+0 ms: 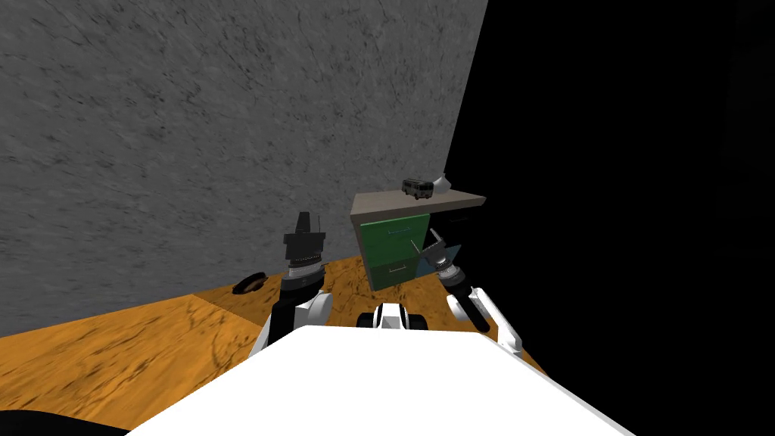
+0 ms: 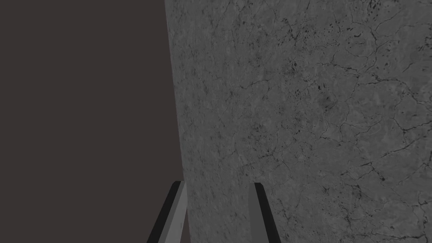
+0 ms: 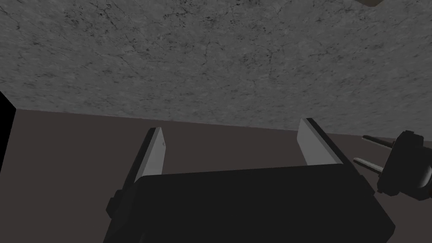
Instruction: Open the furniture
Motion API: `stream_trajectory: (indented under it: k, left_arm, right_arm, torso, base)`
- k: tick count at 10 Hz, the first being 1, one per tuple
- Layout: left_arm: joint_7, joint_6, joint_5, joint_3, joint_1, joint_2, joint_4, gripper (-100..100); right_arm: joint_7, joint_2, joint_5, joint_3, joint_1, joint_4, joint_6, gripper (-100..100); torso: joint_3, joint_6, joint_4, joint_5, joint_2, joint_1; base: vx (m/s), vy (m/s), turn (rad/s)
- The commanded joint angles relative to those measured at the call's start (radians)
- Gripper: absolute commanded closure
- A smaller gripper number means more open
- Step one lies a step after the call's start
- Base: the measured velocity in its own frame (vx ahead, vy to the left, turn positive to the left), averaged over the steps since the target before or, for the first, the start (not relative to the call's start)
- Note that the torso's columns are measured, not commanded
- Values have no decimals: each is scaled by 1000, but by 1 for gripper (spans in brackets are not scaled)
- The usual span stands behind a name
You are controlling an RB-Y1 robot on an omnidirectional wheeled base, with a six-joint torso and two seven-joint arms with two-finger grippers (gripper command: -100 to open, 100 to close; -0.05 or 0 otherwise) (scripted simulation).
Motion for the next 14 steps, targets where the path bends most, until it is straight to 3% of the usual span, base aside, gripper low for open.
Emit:
stream_trajectory:
  k: [1,14]
  left_arm:
    - [0,0,0,0,0,0,0,0]
    - [0,0,0,0,0,0,0,0]
  right_arm:
    - [77,2,36,-1,-10,26,1,-100]
    - [424,42,251,-12,-45,181,14,-100]
  torso:
    - [-1,0,0,0,-1,1]
    - [-1,0,0,0,-1,0]
  base:
    - [42,56,-62]
    - [45,59,-82]
